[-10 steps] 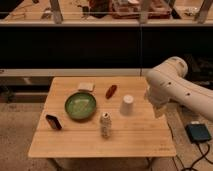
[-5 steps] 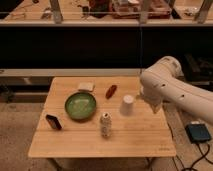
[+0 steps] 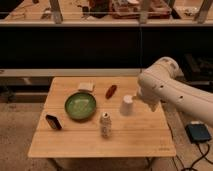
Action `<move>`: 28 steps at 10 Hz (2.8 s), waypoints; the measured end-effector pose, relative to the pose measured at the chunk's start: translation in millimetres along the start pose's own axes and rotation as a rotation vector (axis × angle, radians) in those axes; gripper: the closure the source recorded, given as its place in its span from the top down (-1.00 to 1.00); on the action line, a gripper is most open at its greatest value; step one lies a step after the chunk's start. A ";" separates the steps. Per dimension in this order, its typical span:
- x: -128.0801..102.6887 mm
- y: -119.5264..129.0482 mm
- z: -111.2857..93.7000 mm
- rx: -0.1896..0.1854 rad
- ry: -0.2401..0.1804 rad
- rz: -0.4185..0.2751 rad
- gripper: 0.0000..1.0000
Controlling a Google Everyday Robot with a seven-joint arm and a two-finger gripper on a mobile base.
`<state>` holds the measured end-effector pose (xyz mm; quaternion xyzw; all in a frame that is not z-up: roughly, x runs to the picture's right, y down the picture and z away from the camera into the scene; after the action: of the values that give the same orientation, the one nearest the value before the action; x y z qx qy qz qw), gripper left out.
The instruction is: Place the ceramic cup in the ceramic bowl
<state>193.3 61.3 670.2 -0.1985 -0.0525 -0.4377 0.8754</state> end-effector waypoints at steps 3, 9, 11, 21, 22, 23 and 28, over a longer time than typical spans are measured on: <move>31.7 18.9 17.4 0.020 -0.076 0.199 0.30; 83.8 34.8 44.3 0.131 -0.305 0.282 0.30; 73.8 7.8 53.2 0.172 -0.379 0.283 0.30; 14.5 -81.5 118.8 0.137 -0.435 0.358 0.30; 11.1 -82.5 123.8 0.117 -0.430 0.349 0.30; 8.0 -85.0 127.2 0.103 -0.429 0.339 0.30; 9.0 -86.7 142.4 0.066 -0.414 0.308 0.30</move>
<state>142.3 64.0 829.2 -0.2608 -0.2141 -0.2473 0.9083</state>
